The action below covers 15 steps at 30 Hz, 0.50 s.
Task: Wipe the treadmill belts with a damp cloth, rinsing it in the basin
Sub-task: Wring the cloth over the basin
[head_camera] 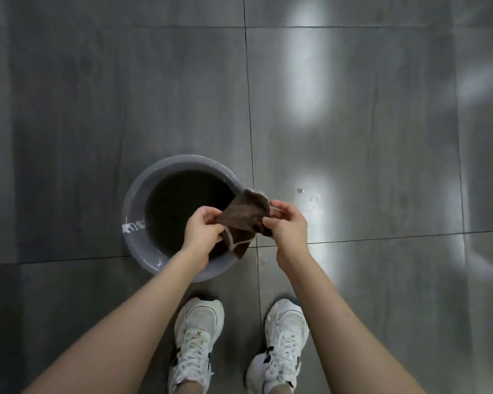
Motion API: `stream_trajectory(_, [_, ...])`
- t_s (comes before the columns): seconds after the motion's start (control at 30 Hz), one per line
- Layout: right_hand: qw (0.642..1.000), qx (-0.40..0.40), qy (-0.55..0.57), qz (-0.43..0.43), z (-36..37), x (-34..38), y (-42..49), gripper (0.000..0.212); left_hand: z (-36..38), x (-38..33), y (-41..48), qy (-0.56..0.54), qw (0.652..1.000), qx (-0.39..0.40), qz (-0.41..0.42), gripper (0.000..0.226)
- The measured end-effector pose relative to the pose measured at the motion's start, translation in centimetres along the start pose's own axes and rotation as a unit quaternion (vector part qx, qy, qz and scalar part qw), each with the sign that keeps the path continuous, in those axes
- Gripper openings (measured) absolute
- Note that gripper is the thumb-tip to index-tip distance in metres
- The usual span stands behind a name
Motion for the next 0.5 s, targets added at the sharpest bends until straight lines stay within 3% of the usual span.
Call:
stream_trajectory(0.1, [0.993,-0.044,-0.108,0.010,0.5,-3.3,2.8,0.032,-0.3,-0.3,1.7,0.129,0.988,-0.001,0.079,0.027])
stream_trajectory(0.23, [0.973,-0.005,-0.231,0.022,1.6,-5.3,3.6,0.021,2.3,0.6,2.0,0.257,0.953,0.158,0.017,0.089])
stream_trajectory(0.3, [0.969,-0.005,-0.245,0.018,1.6,-4.8,3.3,0.023,2.8,0.3,2.0,0.308,0.938,0.157,0.011,0.087])
stream_trajectory(0.37, [0.965,0.001,-0.264,0.015,1.3,-4.0,3.0,0.025,2.7,-0.7,2.0,0.388,0.915,0.105,0.034,0.073])
stream_trajectory(0.5, [0.948,0.034,-0.316,0.007,1.2,-2.8,2.2,0.034,4.2,-1.8,1.5,0.380,0.915,0.107,0.077,0.054])
Point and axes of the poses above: each hand's wrist, its own y-axis towards the middle knuckle, its own z-axis out of the palm, x = y × z, the point moved 6 cm from there along y, towards the middle knuckle, and after that the axes turned 7 degrees about -y, right-handed, at the moved point
